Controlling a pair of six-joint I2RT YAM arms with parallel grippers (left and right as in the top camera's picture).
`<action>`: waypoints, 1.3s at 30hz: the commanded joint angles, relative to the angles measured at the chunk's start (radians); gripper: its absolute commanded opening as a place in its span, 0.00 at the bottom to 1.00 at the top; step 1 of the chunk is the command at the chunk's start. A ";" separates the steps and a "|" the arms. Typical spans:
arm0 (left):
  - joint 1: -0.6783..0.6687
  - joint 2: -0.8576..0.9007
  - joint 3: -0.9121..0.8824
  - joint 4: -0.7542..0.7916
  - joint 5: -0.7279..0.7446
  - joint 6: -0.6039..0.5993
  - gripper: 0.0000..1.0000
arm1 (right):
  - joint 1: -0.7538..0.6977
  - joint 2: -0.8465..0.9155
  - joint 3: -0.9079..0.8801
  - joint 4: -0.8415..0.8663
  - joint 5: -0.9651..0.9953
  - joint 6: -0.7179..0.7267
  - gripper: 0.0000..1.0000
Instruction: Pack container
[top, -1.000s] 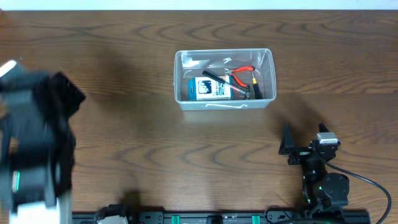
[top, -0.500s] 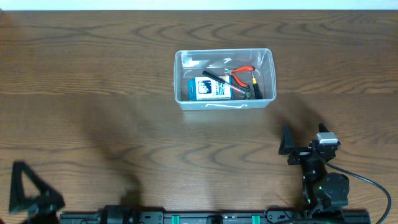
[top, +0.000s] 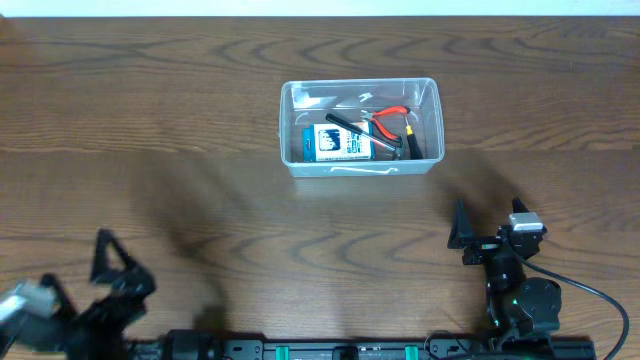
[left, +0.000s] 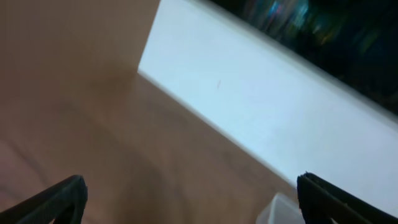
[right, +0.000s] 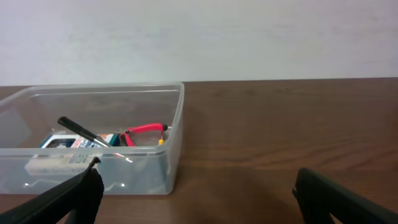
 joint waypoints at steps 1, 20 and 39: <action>-0.005 -0.018 -0.174 0.115 0.011 -0.042 0.98 | -0.007 -0.007 -0.006 0.000 -0.004 -0.016 0.99; -0.005 -0.159 -0.771 0.492 0.018 -0.266 0.98 | -0.007 -0.007 -0.006 0.000 -0.004 -0.016 0.99; -0.005 -0.256 -0.892 0.492 0.017 -0.266 0.98 | -0.007 -0.007 -0.006 0.000 -0.004 -0.016 0.99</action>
